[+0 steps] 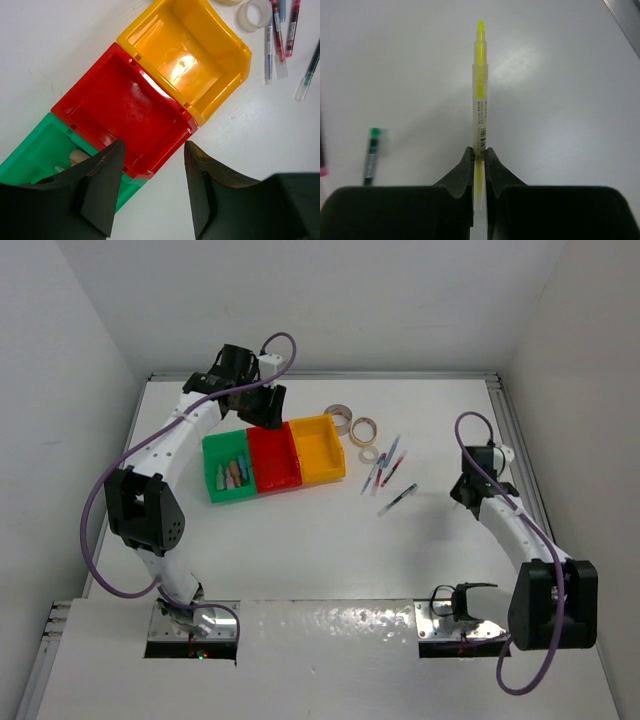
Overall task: Sort the stationery into containers
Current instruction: Pick up the pen from the center of the board.
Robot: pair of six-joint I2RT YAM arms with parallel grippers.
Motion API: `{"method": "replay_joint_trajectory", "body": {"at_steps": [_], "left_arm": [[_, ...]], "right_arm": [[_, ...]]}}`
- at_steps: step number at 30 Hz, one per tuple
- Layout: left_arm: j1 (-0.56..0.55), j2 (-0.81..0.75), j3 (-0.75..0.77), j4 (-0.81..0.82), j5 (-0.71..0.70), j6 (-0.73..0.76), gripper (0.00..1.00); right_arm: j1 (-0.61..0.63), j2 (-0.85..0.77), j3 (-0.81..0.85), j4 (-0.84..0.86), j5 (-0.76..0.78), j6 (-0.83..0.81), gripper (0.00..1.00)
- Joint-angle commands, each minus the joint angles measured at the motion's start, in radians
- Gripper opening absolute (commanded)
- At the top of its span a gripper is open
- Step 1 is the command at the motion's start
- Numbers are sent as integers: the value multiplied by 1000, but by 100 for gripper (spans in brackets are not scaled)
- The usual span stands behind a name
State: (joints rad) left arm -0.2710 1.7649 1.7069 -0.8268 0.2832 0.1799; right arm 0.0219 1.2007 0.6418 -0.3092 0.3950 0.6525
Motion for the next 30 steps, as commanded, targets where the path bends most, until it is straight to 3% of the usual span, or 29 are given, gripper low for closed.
{"method": "replay_joint_trajectory", "body": {"at_steps": [1,15,30], "left_arm": [[10,-51,-3,29,22,-3,48],[23,-62,-7,28,16,1,49],[26,-59,-12,31,14,3,49]], "right_arm": [[-85,-4,-48,-84,4,27,0],[-90,115,-163,68,-111,156,0],[-63,143,-169,88,-56,174,0]]}}
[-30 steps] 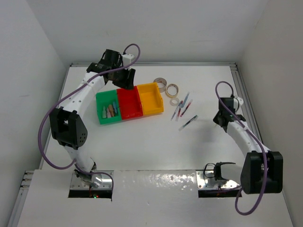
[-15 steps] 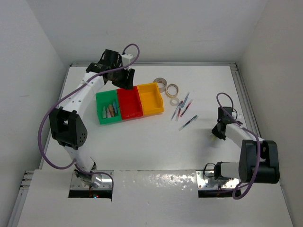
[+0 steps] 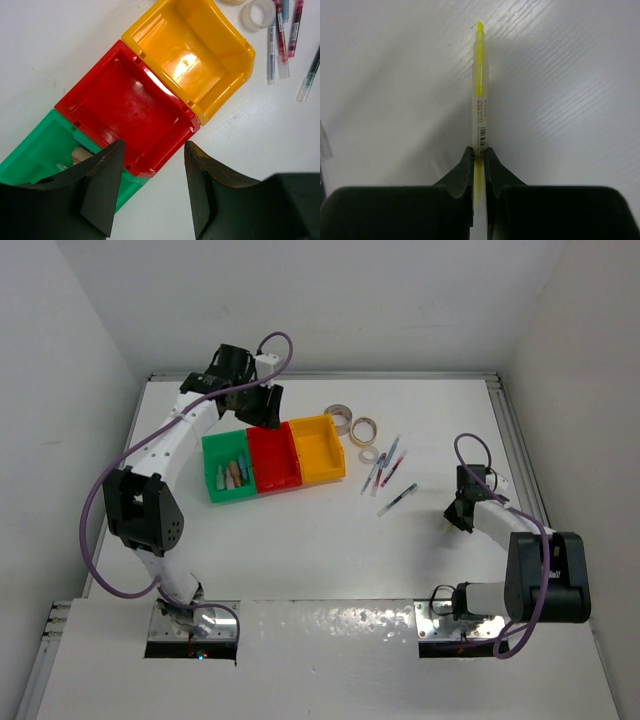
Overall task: Sort the stationery into containers
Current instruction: Pick up the pen from the center of the board.
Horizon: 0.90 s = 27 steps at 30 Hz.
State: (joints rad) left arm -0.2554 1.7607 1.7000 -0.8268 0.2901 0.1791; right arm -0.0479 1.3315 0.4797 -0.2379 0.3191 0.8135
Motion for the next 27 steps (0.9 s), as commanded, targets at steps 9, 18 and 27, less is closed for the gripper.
{"method": "replay_joint_trajectory", "body": {"at_steps": [9,18,27], "left_arm": [[11,-55,-10,32,20,0,50],[4,-47,38,34,228,60,59],[-76,-40,14,115,556,13,70]], "right_arm": [[39,-72,45,21,44,-146,0],[324,-345,51,473,-167,-517,0],[566,-96,184,850,-347,-390,0]]}}
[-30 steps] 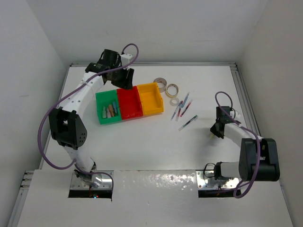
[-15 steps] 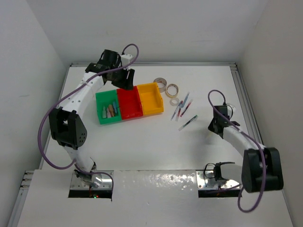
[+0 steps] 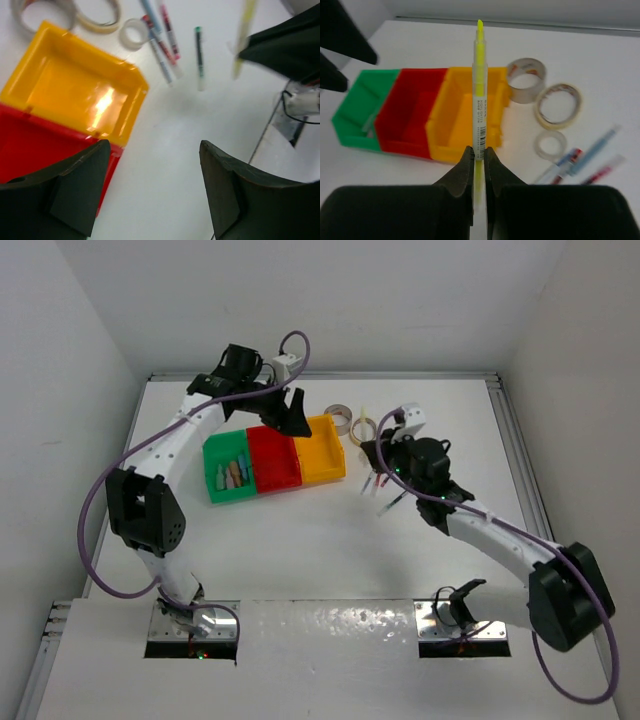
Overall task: Sort the stationery into containers
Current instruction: Pick up the pen from the center of the board.
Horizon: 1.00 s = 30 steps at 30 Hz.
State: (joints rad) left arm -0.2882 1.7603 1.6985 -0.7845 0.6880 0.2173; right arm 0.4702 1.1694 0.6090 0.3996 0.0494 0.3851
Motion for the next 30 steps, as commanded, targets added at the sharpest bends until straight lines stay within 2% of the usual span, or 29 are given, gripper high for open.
{"method": "replay_joint_trajectory", "body": {"at_steps": [1,4,7,17,25,28,30], "left_arm": [[-67,-33,12,85,163,-45,70],[-106,-27,-16,119,160,-74,70],[-117,-30,-51,171,147,-117,69],[-126,-99,-145,269,96,-121,49],[-132,-93,-119,312,75,-164,44],[-138,-87,-128,312,53,-168,32],[-138,-87,-137,318,53,-173,17]], "right_arm": [[77,88,75,243,-82,50,0],[97,147,86,430,-112,161,0],[123,191,110,485,-140,215,0],[140,220,133,522,-86,302,0],[159,246,132,525,-56,362,0],[160,256,132,533,-51,379,0],[160,263,135,527,-51,383,0]]}}
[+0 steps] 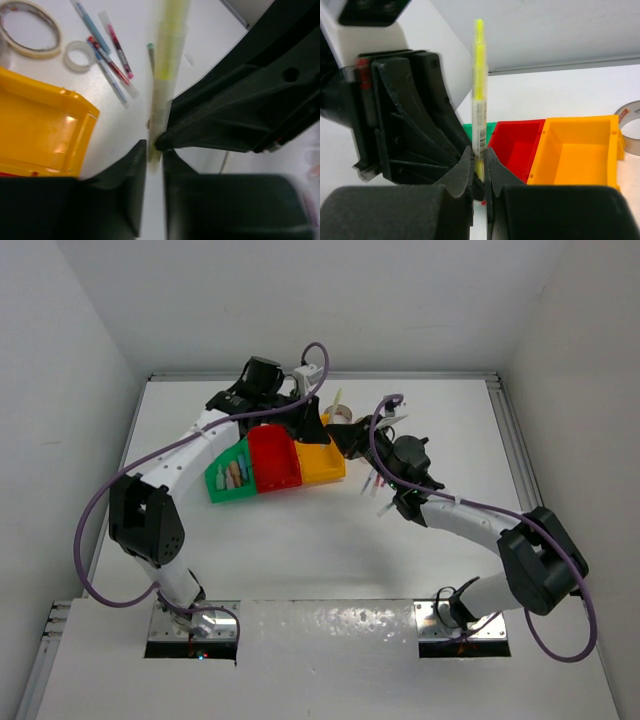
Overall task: Sort the stationery into containers
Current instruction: Pick up the pen from the center of the board, then close the pen cap on the pen.
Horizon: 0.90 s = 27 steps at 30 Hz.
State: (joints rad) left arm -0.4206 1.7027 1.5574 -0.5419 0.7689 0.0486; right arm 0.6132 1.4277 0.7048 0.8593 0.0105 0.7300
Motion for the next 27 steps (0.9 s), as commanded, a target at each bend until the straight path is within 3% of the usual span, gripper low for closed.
{"method": "replay_joint_trajectory", "body": {"at_steps": [1,6,7,8,11,12,14,15,17,18,21,25,27], "left_arm": [[-6,-29,-2,80,-34,-12,2],[-4,-34,-8,85,-57,-32,0],[-6,-34,-7,73,-86,-26,0],[-1,-35,-10,63,-106,-9,0],[19,-47,-26,17,-203,60,0],[28,-51,-45,8,-227,83,0],[54,-60,-66,-10,-315,118,0],[65,-63,-77,-16,-342,147,0],[88,-70,-99,-30,-397,178,0],[88,-72,-105,-42,-437,218,0],[86,-86,-106,-49,-470,261,0],[86,-94,-97,-55,-476,266,0],[88,-97,-96,-53,-467,254,0]], "right_arm": [[17,5,45,61,-14,37,0],[8,5,36,2,-39,31,3],[-1,-3,36,-23,-72,37,15],[-30,-33,35,-93,-82,39,42],[-122,-117,36,-300,-98,52,63],[-147,-150,44,-488,-89,48,67],[-219,-228,74,-702,-14,-7,68],[-234,-245,85,-909,27,-32,68],[-286,-266,104,-1090,159,-81,61],[-311,-266,107,-1237,175,-78,52],[-429,-257,64,-1382,119,-58,45],[-582,-213,-48,-1385,-4,-32,42],[-599,-176,-57,-1379,-4,-46,41]]}}
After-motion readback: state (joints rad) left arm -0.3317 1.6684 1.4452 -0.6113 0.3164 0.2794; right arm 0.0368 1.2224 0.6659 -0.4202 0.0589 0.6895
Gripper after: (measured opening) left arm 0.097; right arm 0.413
